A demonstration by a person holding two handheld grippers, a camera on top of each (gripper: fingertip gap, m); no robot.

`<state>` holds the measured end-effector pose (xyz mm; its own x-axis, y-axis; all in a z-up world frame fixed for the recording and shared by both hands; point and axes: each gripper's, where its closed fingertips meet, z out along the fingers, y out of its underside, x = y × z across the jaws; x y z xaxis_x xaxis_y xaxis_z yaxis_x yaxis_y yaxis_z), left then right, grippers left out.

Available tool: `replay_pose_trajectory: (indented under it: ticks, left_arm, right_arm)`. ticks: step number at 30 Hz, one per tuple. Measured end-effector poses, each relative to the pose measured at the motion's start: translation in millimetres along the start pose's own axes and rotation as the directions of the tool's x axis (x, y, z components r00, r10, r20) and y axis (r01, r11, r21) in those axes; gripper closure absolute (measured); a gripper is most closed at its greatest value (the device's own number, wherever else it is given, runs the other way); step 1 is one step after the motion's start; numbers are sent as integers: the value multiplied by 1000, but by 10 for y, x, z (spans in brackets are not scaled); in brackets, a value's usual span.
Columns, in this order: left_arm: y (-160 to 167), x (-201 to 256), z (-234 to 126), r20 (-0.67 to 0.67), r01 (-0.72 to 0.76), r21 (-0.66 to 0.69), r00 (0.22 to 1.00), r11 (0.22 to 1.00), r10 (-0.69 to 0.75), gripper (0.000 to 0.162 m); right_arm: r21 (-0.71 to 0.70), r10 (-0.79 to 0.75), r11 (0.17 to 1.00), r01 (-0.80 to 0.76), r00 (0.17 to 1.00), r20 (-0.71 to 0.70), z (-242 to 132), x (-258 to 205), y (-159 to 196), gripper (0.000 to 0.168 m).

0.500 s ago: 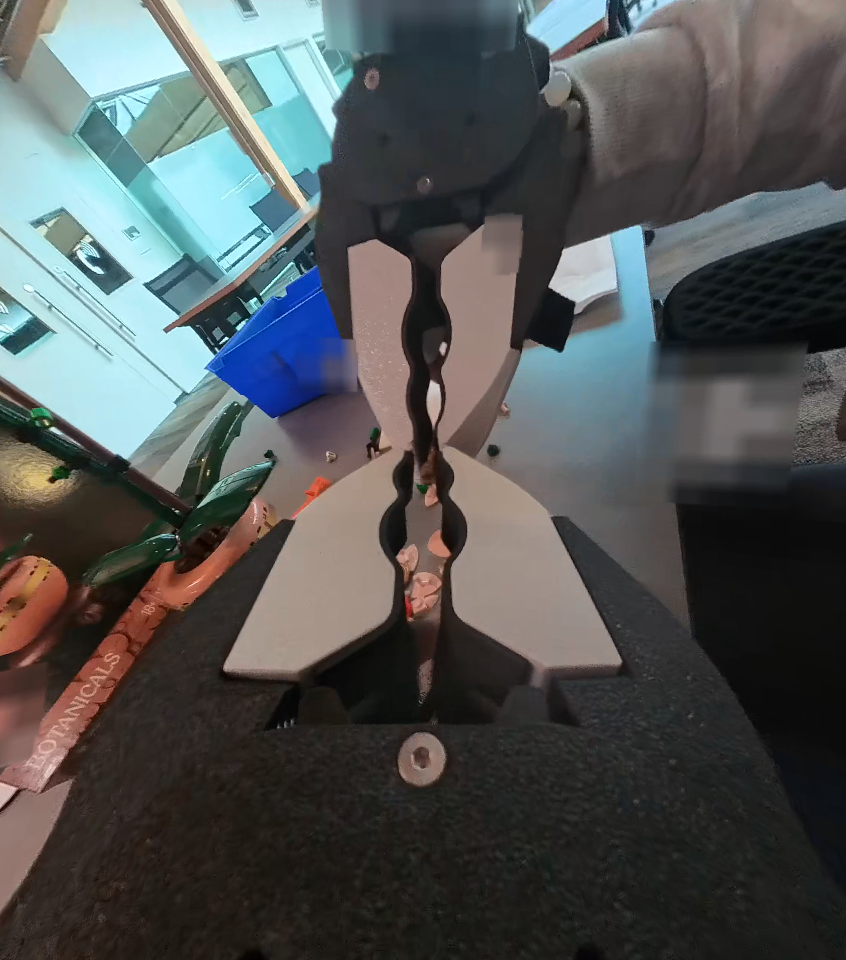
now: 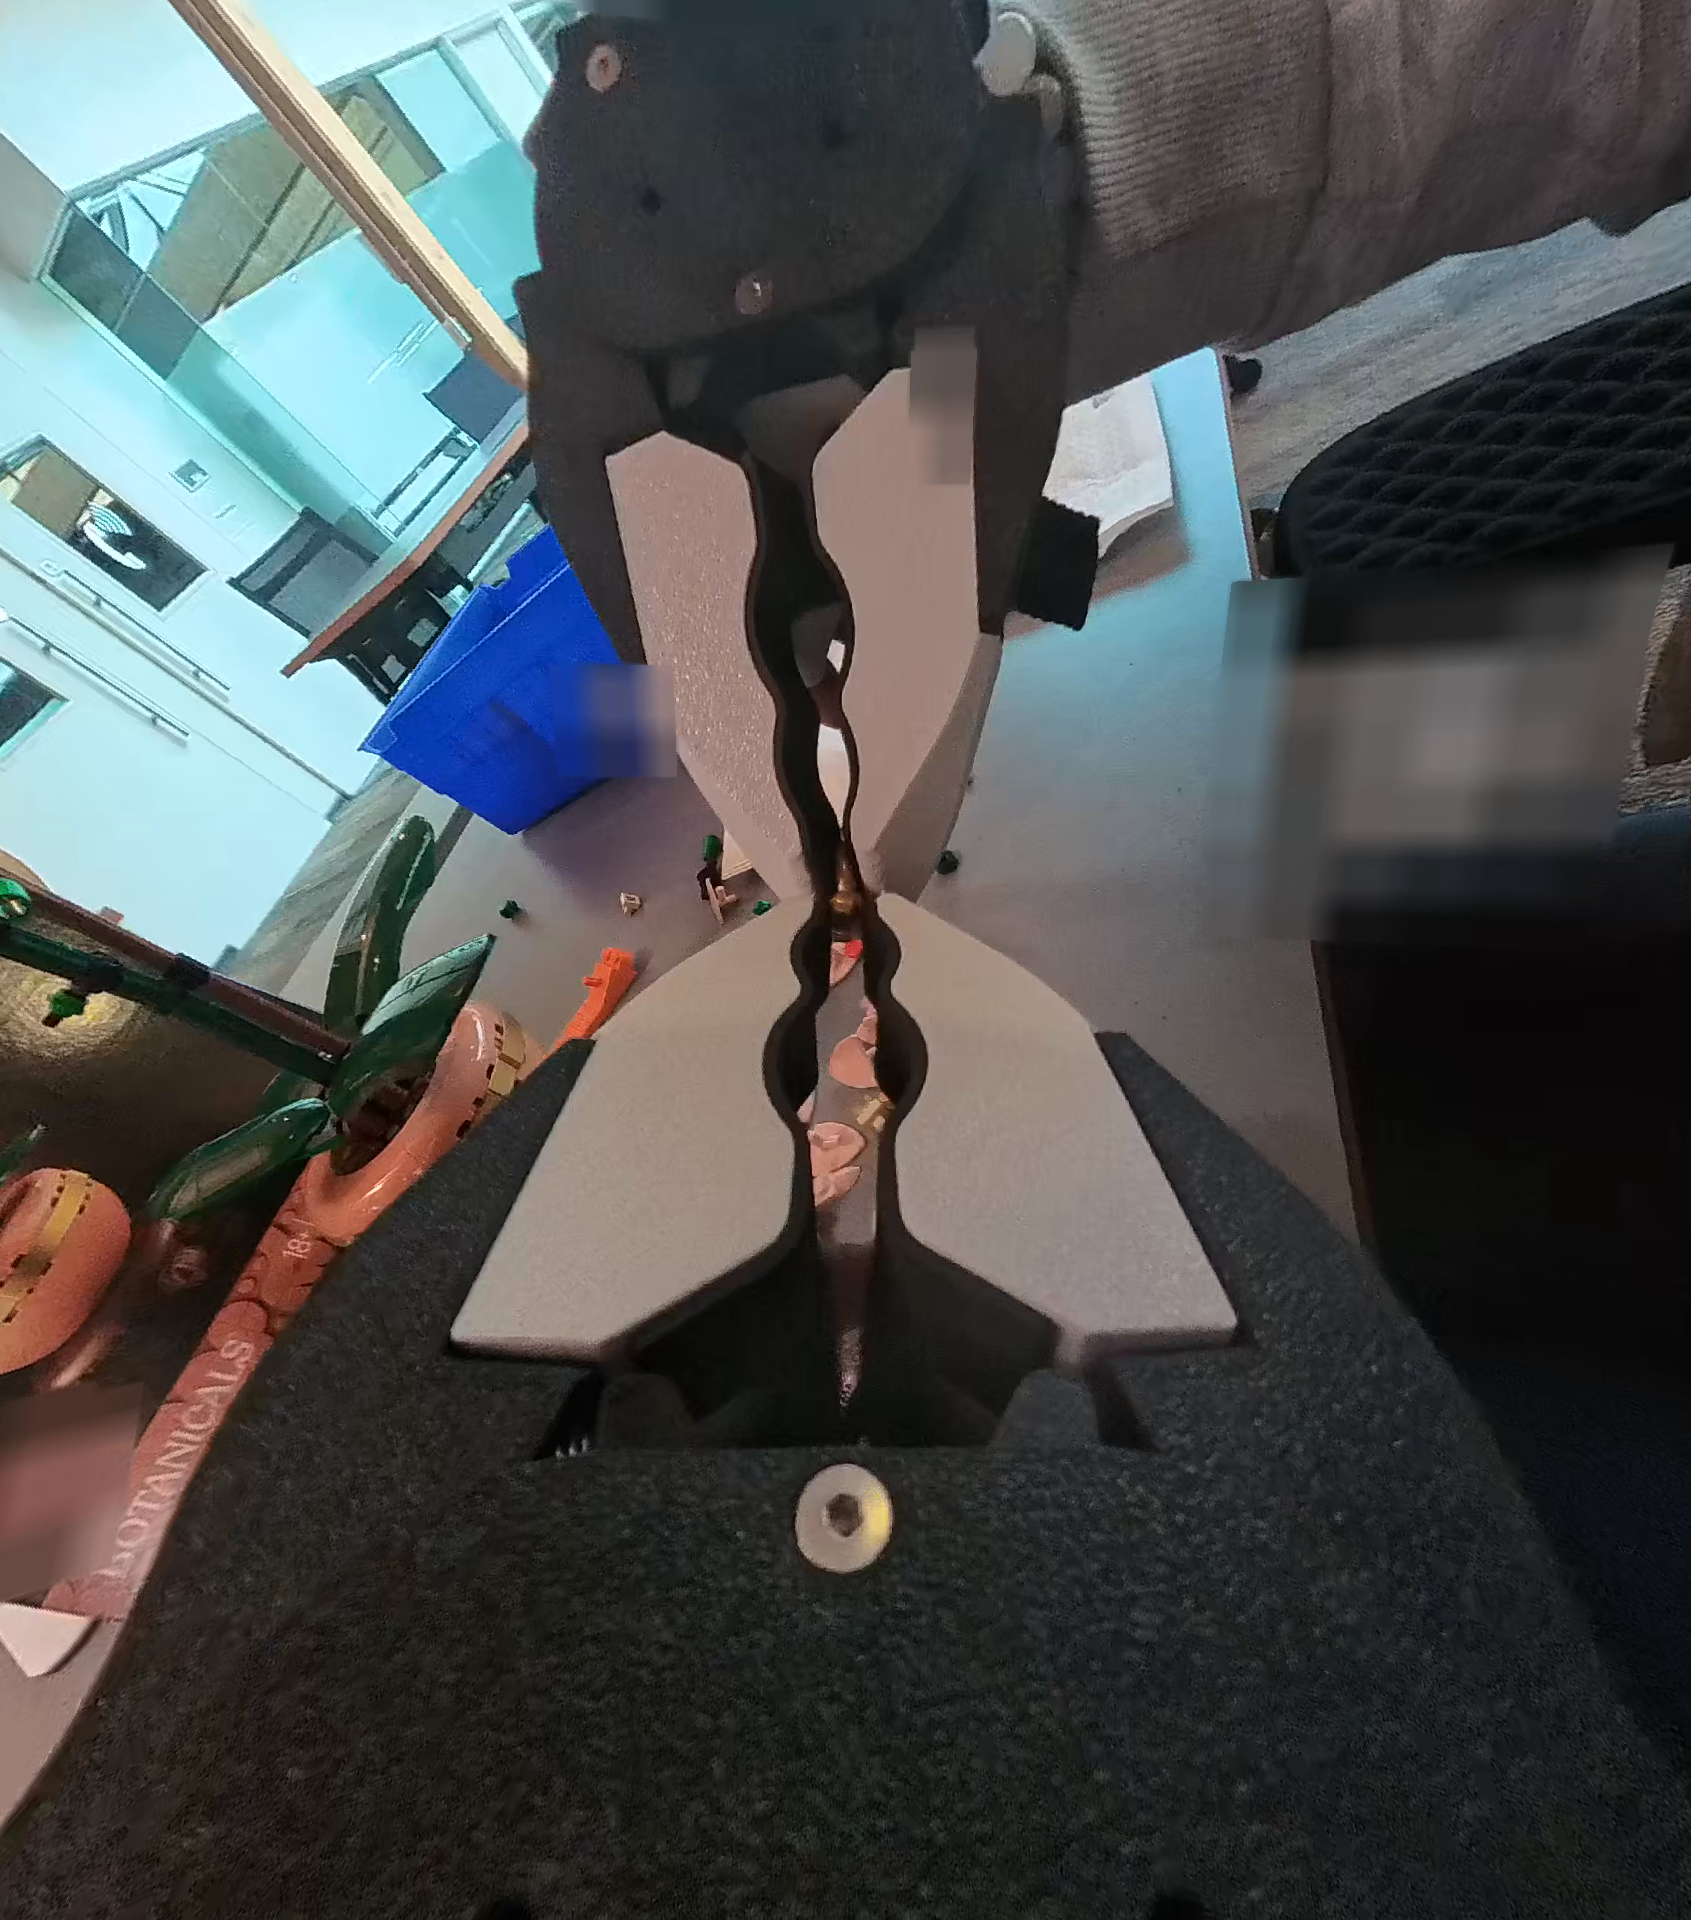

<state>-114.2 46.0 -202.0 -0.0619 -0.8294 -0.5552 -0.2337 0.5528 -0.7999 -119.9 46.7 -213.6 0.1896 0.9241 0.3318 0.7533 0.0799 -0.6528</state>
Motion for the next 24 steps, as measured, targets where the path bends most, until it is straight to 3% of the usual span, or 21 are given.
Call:
replay_pose_trajectory:
  ticks: [5,9,19,20,21,22,23,24]
  left_arm:
    - [36,-66,-3,51,21,-43,999,999,-19,158]
    - [165,-63,28,63,33,-127,998,991,-25,158]
    - [138,-124,-15,87,23,-171,996,985,-9,161]
    - [39,-69,-35,54,39,-117,998,992,-33,161]
    - [-189,-25,-106,12,88,-3,996,996,-88,162]
    - [-376,-78,-202,21,116,78,993,990,-118,161]
    - [-385,-175,-260,72,88,66,993,994,-93,161]
    - [-258,-251,-272,104,68,7,992,998,-69,161]
  right_arm:
    - [-22,2,1000,-4,996,-94,48,93,4,166]
    - [-166,-192,975,149,938,-288,133,149,113,166]
    - [-265,-310,943,203,826,-471,92,291,137,165]
    - [-357,-324,923,144,791,-519,24,400,271,165]
    - [-543,-423,835,85,729,-537,-140,590,629,166]
    - [-491,-360,869,60,758,-544,-169,581,754,166]
    - [-306,-245,949,74,783,-572,-177,485,507,166]
    - [-244,-242,963,113,763,-599,-239,447,261,166]
